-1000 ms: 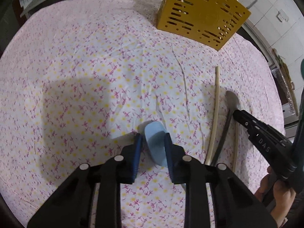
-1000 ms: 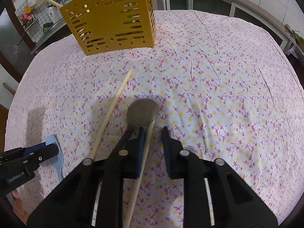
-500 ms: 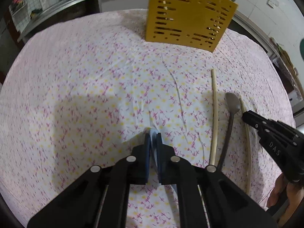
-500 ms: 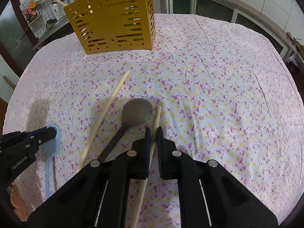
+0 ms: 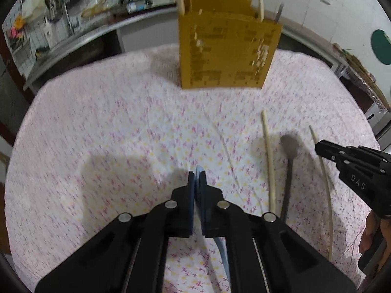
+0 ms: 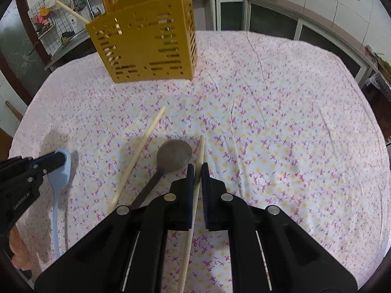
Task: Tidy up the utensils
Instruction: 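Carry the blue spatula and chopstick up over the yellow holder with both tools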
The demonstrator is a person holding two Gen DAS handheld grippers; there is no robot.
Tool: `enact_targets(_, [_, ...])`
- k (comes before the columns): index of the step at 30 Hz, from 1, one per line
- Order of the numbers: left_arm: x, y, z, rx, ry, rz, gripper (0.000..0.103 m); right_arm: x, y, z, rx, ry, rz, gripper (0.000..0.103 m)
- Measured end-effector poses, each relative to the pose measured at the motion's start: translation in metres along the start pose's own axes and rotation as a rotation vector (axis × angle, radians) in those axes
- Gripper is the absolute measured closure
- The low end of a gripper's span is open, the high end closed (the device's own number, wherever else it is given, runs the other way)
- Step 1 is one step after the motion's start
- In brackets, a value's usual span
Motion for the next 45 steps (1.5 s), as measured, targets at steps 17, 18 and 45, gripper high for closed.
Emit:
enact_targets(17, [0.088, -0.029, 0.001, -0.11, 0.007, 0.269, 0.099, 0.066, -0.014, -0.006, 0.018, -0.039, 0.201, 0.096])
enact_targets(18, [0.09, -0.029, 0.001, -0.109, 0.01, 0.278, 0.099, 0.07, -0.016, -0.005, 0.015, -0.041, 0.22, 0.096])
enact_targets(45, [0.182, -0.086, -0.021, -0.062, 0.013, 0.588, 0.099, 0.14, -0.061, -0.01, 0.04, -0.104, 0.476, 0.097])
Point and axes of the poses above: each gripper's, at about its wrist camera, not at the fingertips, and x roughly against the way its jaws point, z to its right, y to its underside, the point moved 10 cm from there along -x, roughly the way its jaws point, and after that the axes turned 15 degrees about -z, right-handed, at the moved point
